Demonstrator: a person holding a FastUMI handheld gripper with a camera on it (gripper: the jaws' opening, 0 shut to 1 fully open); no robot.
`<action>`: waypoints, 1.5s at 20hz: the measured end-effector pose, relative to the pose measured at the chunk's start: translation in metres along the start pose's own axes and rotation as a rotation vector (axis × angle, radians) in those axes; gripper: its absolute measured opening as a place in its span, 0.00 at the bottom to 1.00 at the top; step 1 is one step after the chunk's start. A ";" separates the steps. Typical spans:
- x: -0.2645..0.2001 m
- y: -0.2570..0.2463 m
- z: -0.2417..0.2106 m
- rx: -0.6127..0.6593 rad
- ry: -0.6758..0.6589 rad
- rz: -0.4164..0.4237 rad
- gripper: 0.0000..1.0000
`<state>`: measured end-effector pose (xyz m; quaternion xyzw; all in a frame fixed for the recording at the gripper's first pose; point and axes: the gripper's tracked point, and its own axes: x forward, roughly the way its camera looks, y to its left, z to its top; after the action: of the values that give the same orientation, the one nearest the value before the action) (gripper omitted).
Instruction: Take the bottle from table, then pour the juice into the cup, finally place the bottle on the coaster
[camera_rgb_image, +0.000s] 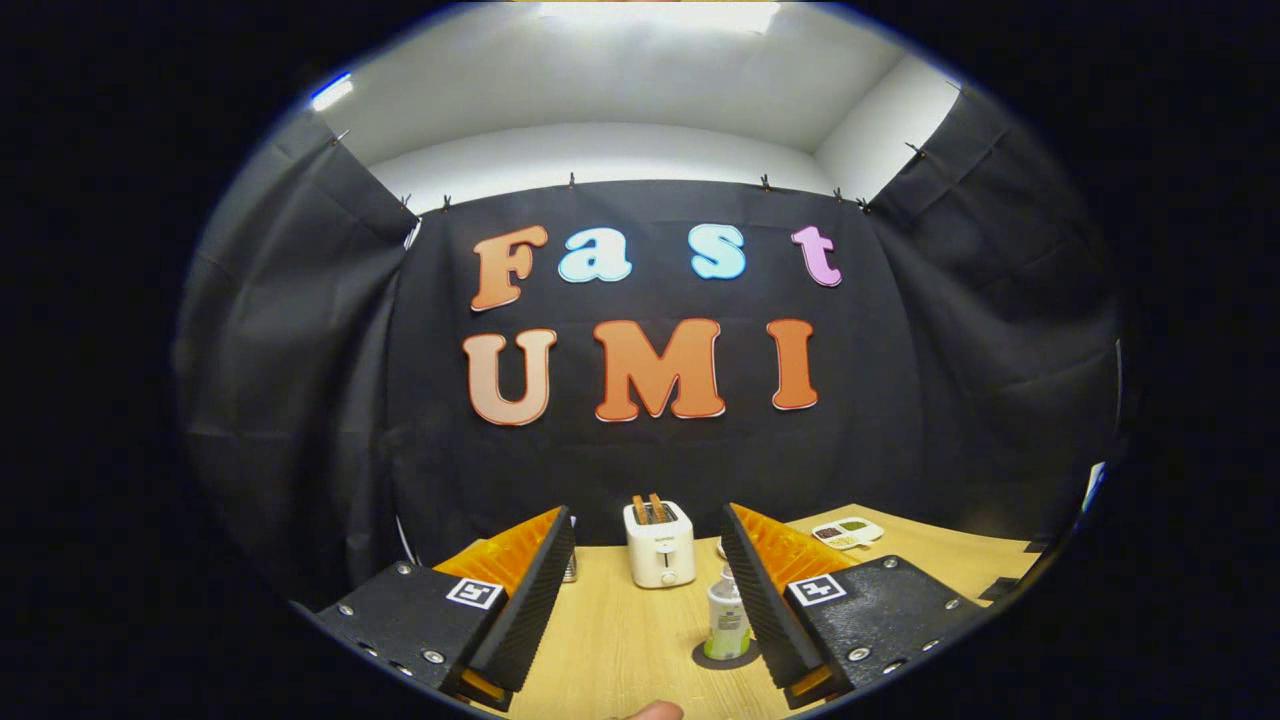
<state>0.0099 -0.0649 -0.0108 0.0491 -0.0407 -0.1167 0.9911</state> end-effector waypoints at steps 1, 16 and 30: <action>-0.005 0.005 0.009 -0.001 -0.006 0.012 0.88; -0.047 0.053 0.053 0.018 -0.048 0.155 0.88; -0.051 0.056 0.053 -0.015 -0.037 0.160 0.88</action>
<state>-0.0319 -0.0030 0.0446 0.0362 -0.0618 -0.0384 0.9967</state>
